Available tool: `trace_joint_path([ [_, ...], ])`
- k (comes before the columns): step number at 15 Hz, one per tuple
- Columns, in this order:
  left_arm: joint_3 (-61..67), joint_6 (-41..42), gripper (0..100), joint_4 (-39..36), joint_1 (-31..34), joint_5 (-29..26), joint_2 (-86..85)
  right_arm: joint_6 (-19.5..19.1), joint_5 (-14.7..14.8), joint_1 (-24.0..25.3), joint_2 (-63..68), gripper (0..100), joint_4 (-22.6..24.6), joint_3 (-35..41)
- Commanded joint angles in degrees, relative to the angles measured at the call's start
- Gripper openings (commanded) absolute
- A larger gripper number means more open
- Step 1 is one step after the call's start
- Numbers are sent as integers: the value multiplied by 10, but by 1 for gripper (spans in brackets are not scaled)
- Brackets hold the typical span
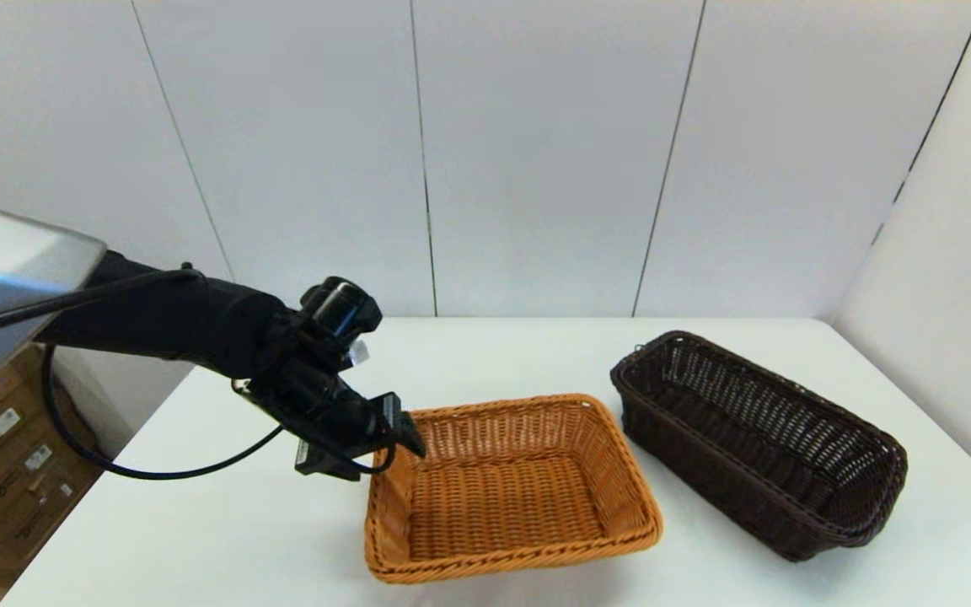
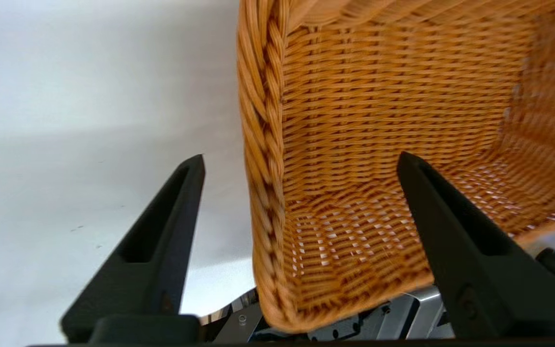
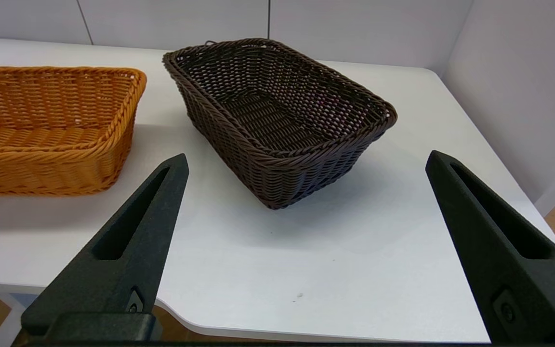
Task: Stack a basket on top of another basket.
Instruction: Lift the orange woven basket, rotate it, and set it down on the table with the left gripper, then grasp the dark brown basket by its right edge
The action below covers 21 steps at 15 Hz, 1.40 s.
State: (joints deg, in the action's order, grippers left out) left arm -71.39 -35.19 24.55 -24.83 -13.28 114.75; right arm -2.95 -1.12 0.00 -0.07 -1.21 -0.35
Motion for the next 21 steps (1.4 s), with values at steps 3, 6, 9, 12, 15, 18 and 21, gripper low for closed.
trace_joint_path([
  [3, 2, 0, 100, 31, 22, 31, -83, 0, 0, 0, 0, 100, 0, 0],
  [6, 4, 7, 100, 55, 45, 34, -137, 0, 0, 0, 0, 100, 0, 0],
  [9, 11, 13, 100, 96, 57, 40, -216, 0, 1, 0, 0, 100, 0, 0],
  [12, 38, 41, 100, 149, 66, 96, -304, 0, 1, 0, 0, 100, 0, 0],
  [15, 83, 43, 100, 176, 66, 149, -429, 0, 1, 0, 0, 100, 0, 1],
  [18, 110, 43, 100, 212, 65, 194, -547, 1, 2, 0, 0, 100, 0, 0],
  [21, 129, 36, 100, 273, 65, 200, -646, 0, 1, 0, 0, 100, 0, 0],
])
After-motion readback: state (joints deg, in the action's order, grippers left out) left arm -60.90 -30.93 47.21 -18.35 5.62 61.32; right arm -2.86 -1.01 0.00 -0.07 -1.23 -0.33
